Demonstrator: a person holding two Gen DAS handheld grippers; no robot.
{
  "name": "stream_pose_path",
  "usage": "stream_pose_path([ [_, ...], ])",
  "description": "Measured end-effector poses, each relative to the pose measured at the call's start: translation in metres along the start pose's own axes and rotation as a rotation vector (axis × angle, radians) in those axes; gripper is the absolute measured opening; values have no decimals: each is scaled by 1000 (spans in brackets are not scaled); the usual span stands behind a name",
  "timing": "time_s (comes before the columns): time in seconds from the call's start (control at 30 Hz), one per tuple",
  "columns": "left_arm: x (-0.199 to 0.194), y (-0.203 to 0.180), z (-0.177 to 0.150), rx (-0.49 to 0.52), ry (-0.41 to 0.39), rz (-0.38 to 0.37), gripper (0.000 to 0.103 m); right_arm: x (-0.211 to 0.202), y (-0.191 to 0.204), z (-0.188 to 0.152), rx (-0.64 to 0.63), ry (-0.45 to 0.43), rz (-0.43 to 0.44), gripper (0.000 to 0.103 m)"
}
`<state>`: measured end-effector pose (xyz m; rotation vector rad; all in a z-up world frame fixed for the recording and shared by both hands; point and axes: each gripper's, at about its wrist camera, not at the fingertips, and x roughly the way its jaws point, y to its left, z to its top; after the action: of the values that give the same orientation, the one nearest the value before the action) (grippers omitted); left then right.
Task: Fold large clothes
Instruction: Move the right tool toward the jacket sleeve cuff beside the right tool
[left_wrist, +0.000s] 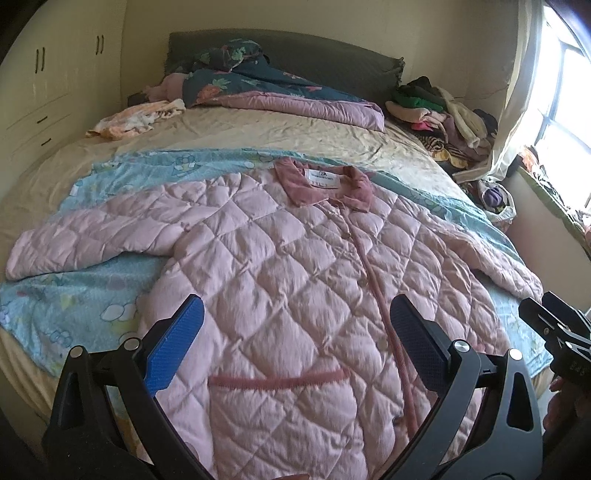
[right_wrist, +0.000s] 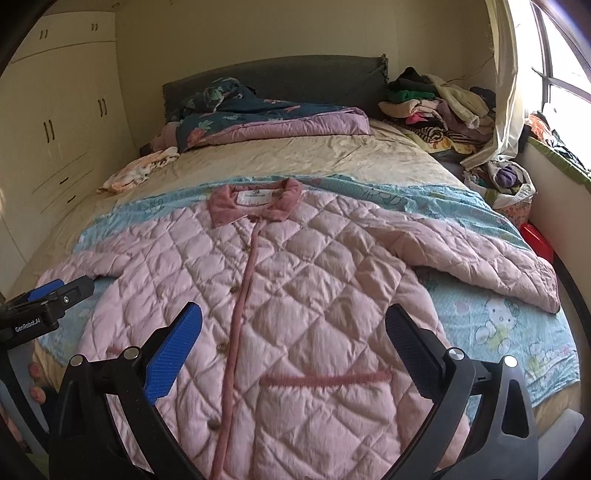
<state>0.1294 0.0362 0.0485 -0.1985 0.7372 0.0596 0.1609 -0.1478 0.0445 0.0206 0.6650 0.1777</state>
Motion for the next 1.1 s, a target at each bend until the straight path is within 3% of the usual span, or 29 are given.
stream_pose_path([
  [0.63, 55, -25, 48, 21, 45, -29, 95, 54, -50, 43, 118, 22, -92, 99],
  [1.1, 107, -44, 73, 41, 95, -44, 95, 91, -139, 47, 311, 63, -215, 99],
])
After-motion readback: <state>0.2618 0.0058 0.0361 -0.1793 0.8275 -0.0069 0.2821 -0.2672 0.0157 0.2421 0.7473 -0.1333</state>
